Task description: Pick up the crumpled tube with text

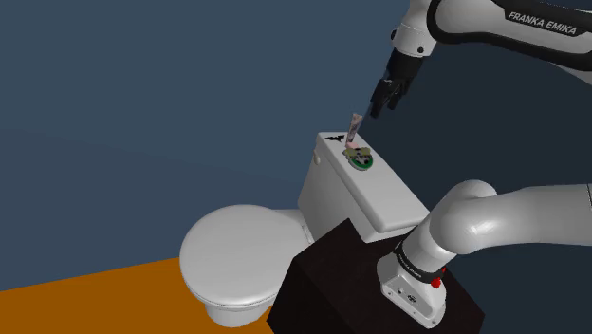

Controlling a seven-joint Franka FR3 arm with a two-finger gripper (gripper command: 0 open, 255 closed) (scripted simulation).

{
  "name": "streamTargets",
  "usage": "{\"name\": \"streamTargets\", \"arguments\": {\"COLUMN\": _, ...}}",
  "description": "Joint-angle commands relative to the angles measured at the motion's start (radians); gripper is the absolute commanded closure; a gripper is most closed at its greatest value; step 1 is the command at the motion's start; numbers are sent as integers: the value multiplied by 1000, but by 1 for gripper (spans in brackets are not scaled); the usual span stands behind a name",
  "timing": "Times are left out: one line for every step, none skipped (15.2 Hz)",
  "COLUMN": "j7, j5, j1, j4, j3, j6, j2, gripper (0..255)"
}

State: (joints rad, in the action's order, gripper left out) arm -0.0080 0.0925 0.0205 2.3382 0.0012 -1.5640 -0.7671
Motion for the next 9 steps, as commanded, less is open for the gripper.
{"name": "streamTargets", "arguments": {"j7": 0, "j5": 0, "j1": 0, "j4": 0, "j3": 0, "j6": 0, "j2": 0, "gripper": 0}}
{"name": "streamTargets", "arguments": {"j7": 14, "j5": 4, "j1": -12, "j4": 4, "j3": -7, "j6": -34, "j2": 20, "gripper": 0}}
{"name": "streamTargets", "arguments": {"j7": 28, "j5": 9, "j1": -25, "j4": 8, "j3": -15, "j6": -68, "j2": 41, "gripper": 0}}
{"name": "streamTargets", "arguments": {"j7": 42, "j5": 13, "j1": -37, "j4": 10, "j3": -22, "j6": -101, "j2": 63, "gripper": 0}}
{"name": "streamTargets", "arguments": {"j7": 56, "j5": 17, "j1": -49, "j4": 11, "j3": -30, "j6": -134, "j2": 85, "gripper": 0}}
{"name": "streamTargets", "arguments": {"j7": 70, "j5": 21, "j1": -61, "j4": 11, "j3": -38, "j6": -166, "j2": 108, "gripper": 0}}
{"name": "streamTargets", "arguments": {"j7": 84, "j5": 25, "j1": -72, "j4": 10, "j3": -46, "j6": -198, "j2": 132, "gripper": 0}}
{"name": "streamTargets", "arguments": {"j7": 98, "j5": 28, "j1": -84, "j4": 8, "j3": -54, "j6": -229, "j2": 155, "gripper": 0}}
{"name": "streamTargets", "arguments": {"j7": 111, "j5": 31, "j1": -95, "j4": 5, "j3": -62, "j6": -260, "j2": 180, "gripper": 0}}
